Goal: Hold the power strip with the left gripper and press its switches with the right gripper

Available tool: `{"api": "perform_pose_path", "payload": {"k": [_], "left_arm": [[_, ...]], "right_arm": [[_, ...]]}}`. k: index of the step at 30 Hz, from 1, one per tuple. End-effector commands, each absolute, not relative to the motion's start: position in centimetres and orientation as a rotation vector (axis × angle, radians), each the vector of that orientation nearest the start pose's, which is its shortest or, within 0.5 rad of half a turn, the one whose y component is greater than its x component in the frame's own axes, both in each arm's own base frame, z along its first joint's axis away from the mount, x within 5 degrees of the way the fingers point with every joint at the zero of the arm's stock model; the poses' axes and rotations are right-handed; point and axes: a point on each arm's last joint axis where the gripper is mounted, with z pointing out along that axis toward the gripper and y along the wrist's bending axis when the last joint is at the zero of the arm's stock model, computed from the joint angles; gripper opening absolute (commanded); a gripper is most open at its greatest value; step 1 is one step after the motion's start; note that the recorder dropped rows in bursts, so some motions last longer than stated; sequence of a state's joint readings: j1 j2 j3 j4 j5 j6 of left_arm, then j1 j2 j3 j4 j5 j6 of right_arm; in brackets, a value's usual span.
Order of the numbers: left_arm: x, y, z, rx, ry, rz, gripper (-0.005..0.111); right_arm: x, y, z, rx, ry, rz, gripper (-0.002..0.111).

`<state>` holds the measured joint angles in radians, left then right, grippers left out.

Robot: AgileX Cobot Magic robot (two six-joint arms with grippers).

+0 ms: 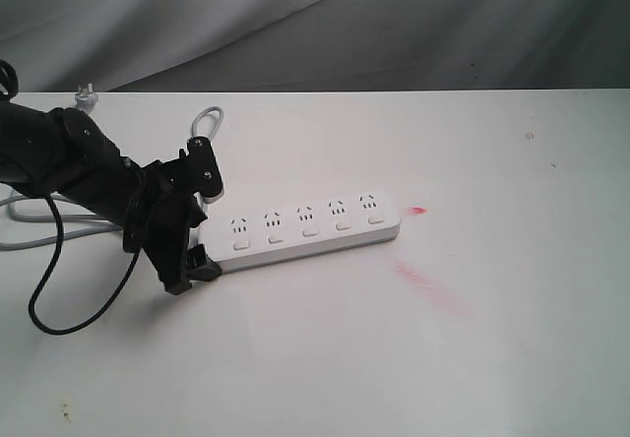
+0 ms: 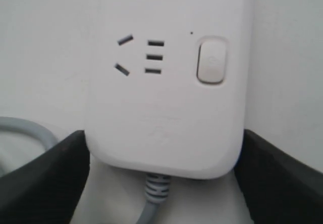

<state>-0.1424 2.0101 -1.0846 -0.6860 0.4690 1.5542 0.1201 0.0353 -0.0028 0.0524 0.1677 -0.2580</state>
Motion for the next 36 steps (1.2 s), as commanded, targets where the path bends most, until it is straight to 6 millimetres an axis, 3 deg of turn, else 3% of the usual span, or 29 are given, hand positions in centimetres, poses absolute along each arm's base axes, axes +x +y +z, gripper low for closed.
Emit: {"api": "perform_pose_path", "payload": {"k": [1, 8, 15, 36], "left_arm": [[36.63, -7.77, 10.87, 1.354, 2.3, -0.168, 0.065], [36.4, -7.83, 10.81, 1.39, 2.298, -0.187, 0.065], [35.99, -7.75, 10.66, 1.548, 2.243, -0.177, 0.065], [36.53, -7.49, 10.74, 1.519, 2.225, -0.098, 0.065]], "right_arm": [[5.8, 0.73, 19.62, -0.277, 1.66, -0.067, 0.0], [5.8, 0.73, 19.62, -0.277, 1.66, -0.067, 0.0], [5.8, 0.73, 19.62, -0.277, 1.66, -0.067, 0.0], [5.8, 0.73, 19.62, -0.277, 1.66, -0.067, 0.0]]}}
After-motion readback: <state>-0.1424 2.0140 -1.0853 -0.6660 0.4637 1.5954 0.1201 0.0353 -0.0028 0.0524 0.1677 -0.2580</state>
